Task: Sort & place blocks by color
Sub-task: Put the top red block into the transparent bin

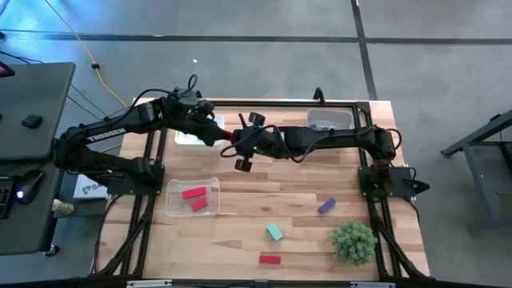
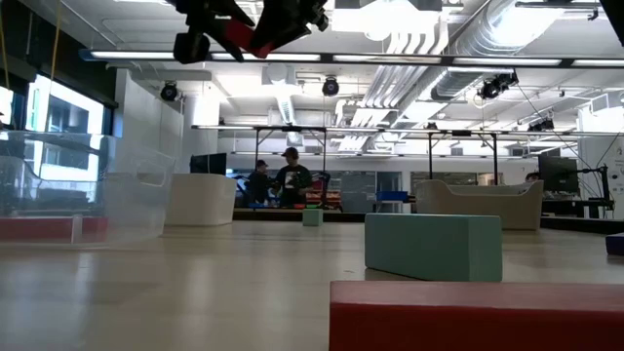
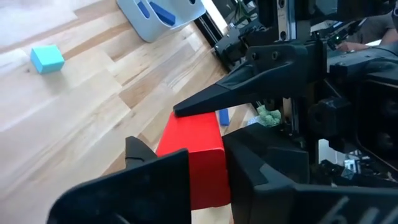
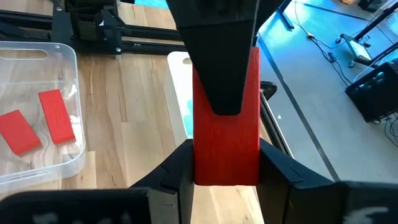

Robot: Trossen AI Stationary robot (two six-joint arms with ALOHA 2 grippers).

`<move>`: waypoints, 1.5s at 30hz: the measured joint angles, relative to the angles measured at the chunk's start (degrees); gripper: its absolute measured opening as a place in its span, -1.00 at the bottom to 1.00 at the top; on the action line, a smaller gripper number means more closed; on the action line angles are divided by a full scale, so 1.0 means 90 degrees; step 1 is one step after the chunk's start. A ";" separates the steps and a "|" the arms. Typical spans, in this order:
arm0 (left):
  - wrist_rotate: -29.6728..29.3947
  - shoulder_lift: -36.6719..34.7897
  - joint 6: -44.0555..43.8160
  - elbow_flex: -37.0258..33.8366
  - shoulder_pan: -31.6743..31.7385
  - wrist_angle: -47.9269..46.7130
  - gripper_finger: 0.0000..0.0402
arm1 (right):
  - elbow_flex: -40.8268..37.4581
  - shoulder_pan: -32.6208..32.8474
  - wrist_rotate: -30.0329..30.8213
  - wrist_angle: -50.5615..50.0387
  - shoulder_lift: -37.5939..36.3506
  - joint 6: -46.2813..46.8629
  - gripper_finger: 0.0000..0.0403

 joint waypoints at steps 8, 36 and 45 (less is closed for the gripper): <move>0.0003 0.0000 0.0767 0.0000 -0.0011 -0.0058 -0.97 | 0.0000 0.0005 -0.0024 0.0005 0.0000 0.0051 -0.21; -0.0870 0.0000 0.3010 -0.0002 -0.1070 -0.2999 -0.98 | 0.0000 0.0041 -0.0150 -0.1183 -0.0010 0.2763 -0.02; -0.1106 0.0000 0.2655 -0.0465 -0.2173 -0.3228 -0.98 | 0.0000 0.0041 -0.0150 -0.1185 -0.0010 0.2765 -0.02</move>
